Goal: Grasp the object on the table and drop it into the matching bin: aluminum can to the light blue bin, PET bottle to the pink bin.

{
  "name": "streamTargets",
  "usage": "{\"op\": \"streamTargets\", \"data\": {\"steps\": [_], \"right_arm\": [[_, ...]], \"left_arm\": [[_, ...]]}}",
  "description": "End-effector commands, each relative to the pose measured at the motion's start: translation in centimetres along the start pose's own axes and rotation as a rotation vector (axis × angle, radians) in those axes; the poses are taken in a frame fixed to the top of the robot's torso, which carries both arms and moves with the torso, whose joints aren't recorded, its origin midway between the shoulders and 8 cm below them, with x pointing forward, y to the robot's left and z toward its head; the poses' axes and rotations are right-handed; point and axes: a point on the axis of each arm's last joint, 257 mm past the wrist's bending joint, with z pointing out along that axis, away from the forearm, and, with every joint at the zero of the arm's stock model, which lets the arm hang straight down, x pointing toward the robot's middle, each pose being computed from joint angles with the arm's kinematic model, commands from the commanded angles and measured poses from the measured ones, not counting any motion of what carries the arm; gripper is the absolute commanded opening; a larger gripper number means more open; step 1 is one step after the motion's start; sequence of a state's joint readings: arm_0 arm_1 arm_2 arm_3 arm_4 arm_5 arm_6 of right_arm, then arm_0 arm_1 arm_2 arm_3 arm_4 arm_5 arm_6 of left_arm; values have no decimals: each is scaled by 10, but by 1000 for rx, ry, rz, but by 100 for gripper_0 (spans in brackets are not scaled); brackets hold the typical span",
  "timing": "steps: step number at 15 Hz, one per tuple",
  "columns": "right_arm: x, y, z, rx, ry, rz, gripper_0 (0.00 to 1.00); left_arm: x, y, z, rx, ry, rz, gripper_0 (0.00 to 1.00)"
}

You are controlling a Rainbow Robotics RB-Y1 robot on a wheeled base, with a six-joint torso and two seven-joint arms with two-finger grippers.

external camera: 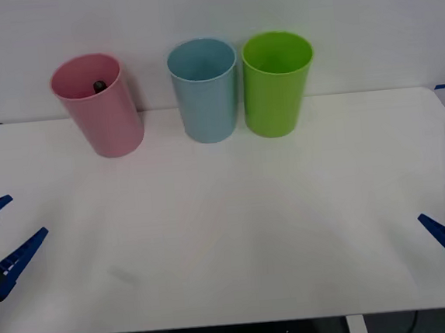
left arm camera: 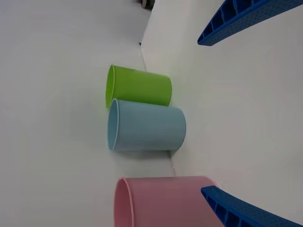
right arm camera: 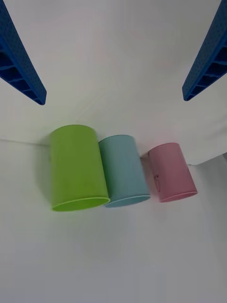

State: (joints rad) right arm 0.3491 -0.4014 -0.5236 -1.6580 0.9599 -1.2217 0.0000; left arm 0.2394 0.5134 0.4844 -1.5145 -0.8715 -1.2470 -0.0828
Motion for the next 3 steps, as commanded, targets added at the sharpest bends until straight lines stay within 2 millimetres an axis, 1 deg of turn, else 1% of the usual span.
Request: {"op": "streamTargets", "data": {"steps": [1, 3], "right_arm": [[0, 0, 0, 0, 0, 0, 100], [0, 0, 0, 0, 0, 0, 100]], "left_arm": [[2, -2, -1, 2, 1, -10, 100], [3, -3, -1, 5, 4, -10, 100]]}}
